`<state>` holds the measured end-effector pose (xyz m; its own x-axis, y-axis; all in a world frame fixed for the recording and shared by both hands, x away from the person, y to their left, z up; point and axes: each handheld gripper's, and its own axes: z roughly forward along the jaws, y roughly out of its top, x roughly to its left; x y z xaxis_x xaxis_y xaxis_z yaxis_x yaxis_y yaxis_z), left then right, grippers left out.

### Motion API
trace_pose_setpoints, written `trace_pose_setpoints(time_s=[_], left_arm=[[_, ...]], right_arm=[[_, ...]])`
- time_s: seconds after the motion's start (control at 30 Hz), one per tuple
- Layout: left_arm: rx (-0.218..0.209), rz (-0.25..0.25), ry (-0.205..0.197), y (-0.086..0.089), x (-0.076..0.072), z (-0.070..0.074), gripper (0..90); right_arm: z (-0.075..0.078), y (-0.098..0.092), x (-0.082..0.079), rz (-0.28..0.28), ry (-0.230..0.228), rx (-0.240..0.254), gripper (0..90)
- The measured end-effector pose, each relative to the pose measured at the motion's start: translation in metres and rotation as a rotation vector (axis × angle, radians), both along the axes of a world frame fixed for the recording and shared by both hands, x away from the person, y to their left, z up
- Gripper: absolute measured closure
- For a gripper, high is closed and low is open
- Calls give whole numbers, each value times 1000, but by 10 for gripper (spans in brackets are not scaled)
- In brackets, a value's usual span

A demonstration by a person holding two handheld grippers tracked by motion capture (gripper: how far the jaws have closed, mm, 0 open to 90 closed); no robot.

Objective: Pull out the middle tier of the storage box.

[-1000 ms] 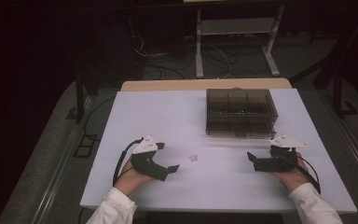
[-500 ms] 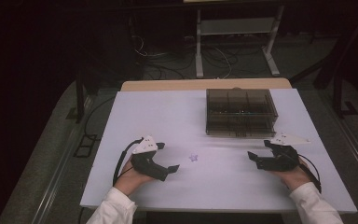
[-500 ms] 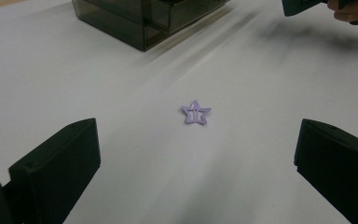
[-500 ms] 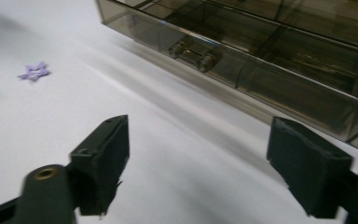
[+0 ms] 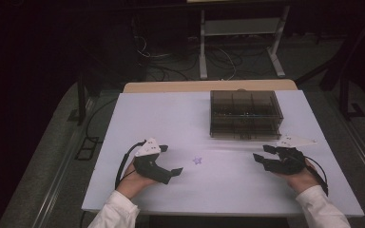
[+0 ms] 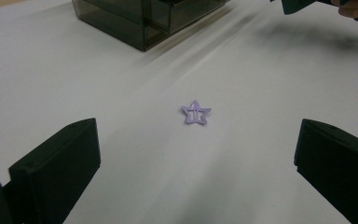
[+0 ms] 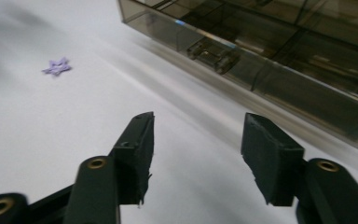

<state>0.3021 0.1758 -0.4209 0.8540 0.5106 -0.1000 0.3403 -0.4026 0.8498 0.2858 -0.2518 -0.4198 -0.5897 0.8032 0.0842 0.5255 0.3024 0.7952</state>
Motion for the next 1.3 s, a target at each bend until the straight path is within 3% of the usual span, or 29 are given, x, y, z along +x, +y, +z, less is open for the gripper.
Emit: trace_pose_setpoints(time_s=[0.27, 0.5, 1.0, 1.2, 1.3], left_arm=[[1, -2, 0, 0, 0, 0, 0], [2, -3, 1, -1, 0, 0, 0], [3, -3, 3, -2, 0, -1, 0], [6, -4, 3, -2, 0, -1, 0], [4, -4, 3, -2, 0, -1, 0]], right_arm=[[2, -6, 4, 24, 39, 41, 722], [7, -8, 6, 39, 28, 42, 889], [19, -7, 22, 101, 28, -4, 893], [24, -7, 34, 121, 35, 20, 893], [25, -8, 41, 146, 61, 37, 893]])
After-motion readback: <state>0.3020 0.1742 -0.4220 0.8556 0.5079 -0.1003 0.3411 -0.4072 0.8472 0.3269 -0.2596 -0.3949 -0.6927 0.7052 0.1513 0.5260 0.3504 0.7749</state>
